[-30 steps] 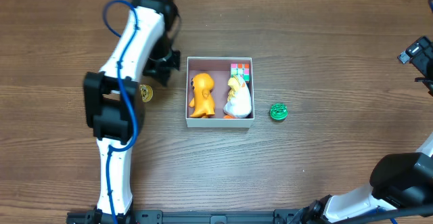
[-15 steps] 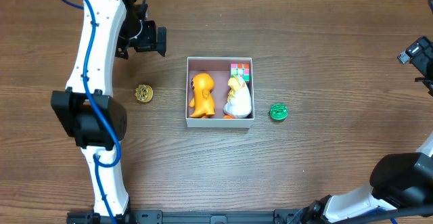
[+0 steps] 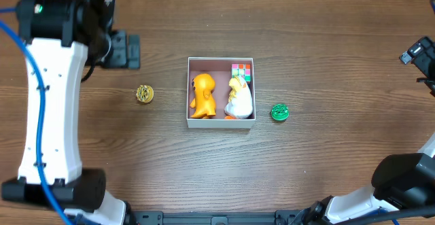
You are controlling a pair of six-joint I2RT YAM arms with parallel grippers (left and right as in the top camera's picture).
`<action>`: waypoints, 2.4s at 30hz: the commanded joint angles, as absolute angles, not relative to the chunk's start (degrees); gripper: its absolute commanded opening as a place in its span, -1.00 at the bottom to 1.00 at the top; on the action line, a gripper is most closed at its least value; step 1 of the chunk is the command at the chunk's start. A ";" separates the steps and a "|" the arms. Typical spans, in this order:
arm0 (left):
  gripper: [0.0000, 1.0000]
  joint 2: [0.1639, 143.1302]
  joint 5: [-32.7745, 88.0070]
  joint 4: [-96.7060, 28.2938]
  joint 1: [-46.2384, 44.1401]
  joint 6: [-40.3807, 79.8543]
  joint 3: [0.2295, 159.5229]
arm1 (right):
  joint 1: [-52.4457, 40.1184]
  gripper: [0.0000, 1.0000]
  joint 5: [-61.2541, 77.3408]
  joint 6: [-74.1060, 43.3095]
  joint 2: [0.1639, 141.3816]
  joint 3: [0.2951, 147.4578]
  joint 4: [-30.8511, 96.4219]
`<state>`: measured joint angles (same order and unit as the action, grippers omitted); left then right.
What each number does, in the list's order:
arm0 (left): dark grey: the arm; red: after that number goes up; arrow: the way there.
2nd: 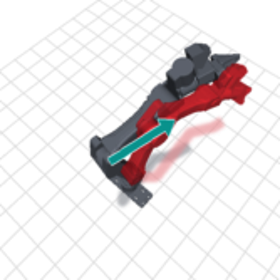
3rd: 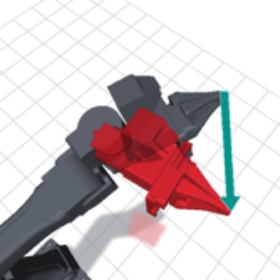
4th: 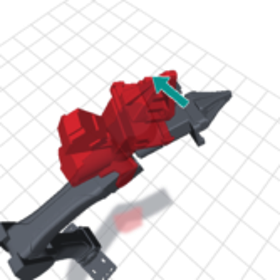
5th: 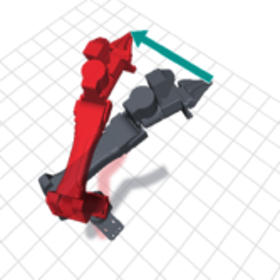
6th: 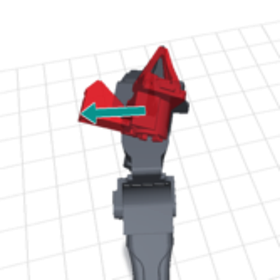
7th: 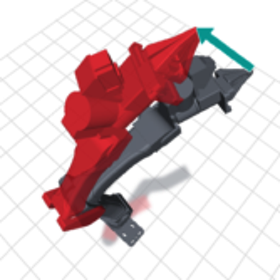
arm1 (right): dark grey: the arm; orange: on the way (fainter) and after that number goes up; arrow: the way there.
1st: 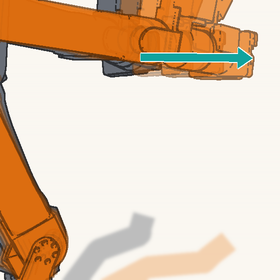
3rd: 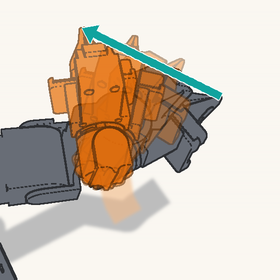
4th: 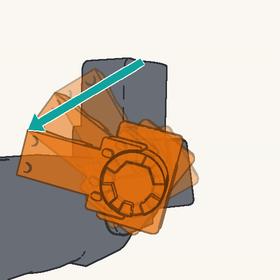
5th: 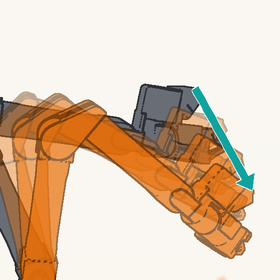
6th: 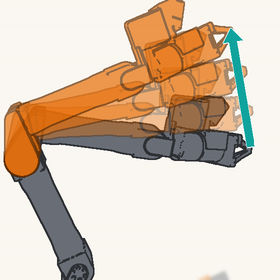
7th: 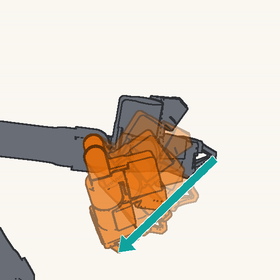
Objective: Pack container
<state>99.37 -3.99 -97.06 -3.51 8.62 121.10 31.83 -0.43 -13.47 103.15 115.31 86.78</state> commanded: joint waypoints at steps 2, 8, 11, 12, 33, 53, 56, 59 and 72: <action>1.00 98.45 -6.24 -95.39 -1.10 9.87 109.40 | 31.90 1.00 -0.73 -13.69 102.89 115.35 86.59; 1.00 98.45 -2.52 -85.12 -1.19 7.60 95.48 | 31.90 1.00 -0.73 -13.69 102.89 115.35 86.61; 1.00 98.50 1.06 -78.72 -1.19 6.15 89.25 | 31.90 1.00 -0.73 -13.69 102.89 115.35 86.59; 1.00 98.50 1.19 -76.69 -1.17 6.17 87.74 | 31.90 1.00 -0.73 -13.69 102.89 115.35 86.61; 1.00 106.45 -2.70 -60.01 -9.32 -5.37 81.54 | 31.90 1.00 -0.73 -13.69 102.89 115.35 86.61; 1.00 109.34 -1.69 -54.70 -5.87 -5.37 81.52 | 31.90 1.00 -0.73 -13.69 102.89 115.35 86.59; 1.00 109.51 -0.80 -53.58 -5.80 -5.10 81.52 | 31.90 1.00 -0.73 -13.69 102.89 115.35 86.61; 1.00 109.51 -1.17 -52.40 -5.67 -5.15 81.52 | 31.90 1.00 -0.73 -13.69 102.89 115.35 86.59; 1.00 113.86 -1.50 -50.65 -4.08 -5.17 81.52 | 31.90 1.00 -0.73 -13.69 102.89 115.35 86.59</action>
<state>111.07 -2.17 -50.59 -4.32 -4.56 81.95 31.83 -0.43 -13.47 103.15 115.28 86.76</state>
